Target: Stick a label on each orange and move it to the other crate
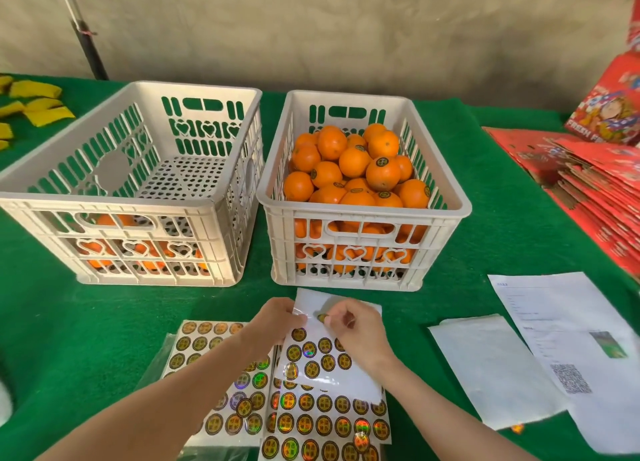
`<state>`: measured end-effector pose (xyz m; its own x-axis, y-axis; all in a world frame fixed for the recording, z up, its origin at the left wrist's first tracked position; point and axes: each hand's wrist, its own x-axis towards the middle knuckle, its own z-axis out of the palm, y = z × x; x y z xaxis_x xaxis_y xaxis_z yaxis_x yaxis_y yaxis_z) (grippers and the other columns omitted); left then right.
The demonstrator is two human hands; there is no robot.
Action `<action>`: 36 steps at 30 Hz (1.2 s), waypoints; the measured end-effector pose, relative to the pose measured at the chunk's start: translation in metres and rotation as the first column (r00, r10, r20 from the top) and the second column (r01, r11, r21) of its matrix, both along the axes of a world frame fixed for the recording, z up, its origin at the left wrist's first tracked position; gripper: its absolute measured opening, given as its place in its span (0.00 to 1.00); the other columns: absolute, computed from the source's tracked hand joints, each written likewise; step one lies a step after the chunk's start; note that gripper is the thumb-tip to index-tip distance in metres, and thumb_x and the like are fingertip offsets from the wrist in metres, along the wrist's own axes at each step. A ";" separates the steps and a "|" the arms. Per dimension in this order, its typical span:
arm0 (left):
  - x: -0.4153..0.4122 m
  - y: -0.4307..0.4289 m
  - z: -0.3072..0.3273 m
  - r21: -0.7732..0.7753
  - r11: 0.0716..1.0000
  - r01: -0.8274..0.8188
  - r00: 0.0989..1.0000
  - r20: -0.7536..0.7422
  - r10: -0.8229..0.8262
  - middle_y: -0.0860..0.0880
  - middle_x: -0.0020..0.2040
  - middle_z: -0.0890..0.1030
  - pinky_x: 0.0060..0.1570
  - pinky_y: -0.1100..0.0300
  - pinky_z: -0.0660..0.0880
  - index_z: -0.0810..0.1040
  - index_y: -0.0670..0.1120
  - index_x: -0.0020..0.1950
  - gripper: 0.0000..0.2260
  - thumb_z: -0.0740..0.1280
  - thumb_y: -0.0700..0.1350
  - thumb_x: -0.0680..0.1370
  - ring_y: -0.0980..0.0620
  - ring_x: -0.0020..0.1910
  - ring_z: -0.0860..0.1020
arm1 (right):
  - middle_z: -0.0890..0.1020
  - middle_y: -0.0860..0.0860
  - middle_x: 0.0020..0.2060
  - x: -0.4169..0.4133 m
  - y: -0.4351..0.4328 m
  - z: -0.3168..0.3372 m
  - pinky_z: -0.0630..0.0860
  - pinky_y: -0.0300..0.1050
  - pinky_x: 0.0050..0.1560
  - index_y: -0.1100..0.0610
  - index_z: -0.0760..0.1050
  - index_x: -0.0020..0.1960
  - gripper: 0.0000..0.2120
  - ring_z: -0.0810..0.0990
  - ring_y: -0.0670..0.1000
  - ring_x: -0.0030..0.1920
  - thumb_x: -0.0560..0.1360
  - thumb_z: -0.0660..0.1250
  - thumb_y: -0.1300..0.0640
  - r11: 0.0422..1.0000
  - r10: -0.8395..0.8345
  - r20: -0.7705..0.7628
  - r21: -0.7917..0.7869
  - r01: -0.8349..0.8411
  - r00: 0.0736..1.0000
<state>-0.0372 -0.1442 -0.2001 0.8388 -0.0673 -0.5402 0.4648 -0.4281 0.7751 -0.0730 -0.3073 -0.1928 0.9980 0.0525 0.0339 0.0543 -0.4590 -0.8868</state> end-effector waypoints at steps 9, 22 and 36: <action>-0.003 0.035 0.047 0.407 0.908 0.098 0.685 0.635 -0.358 0.53 0.47 0.76 0.46 0.66 0.72 0.76 0.45 0.61 0.14 0.69 0.45 0.76 0.58 0.41 0.75 | 0.76 0.56 0.33 0.013 0.027 0.054 0.70 0.43 0.35 0.63 0.76 0.38 0.05 0.72 0.50 0.33 0.72 0.68 0.70 0.999 0.008 0.320 0.033 -0.020 0.947; 0.092 0.251 0.169 -0.141 0.863 -0.485 0.434 0.818 0.378 0.49 0.40 0.80 0.37 0.64 0.76 0.78 0.43 0.51 0.11 0.59 0.31 0.78 0.59 0.32 0.77 | 0.72 0.54 0.67 0.132 0.206 0.162 0.63 0.45 0.67 0.60 0.63 0.72 0.28 0.69 0.50 0.66 0.76 0.50 0.46 0.948 0.311 0.508 -0.232 -0.219 0.803; 0.219 0.303 0.119 0.829 0.345 0.441 0.845 -0.253 -0.472 0.43 0.68 0.72 0.66 0.52 0.70 0.67 0.40 0.72 0.28 0.71 0.46 0.75 0.43 0.65 0.73 | 0.73 0.52 0.44 0.192 0.245 0.122 0.66 0.43 0.36 0.46 0.51 0.74 0.31 0.73 0.51 0.42 0.77 0.64 0.53 0.700 0.465 0.186 -0.675 -0.230 0.866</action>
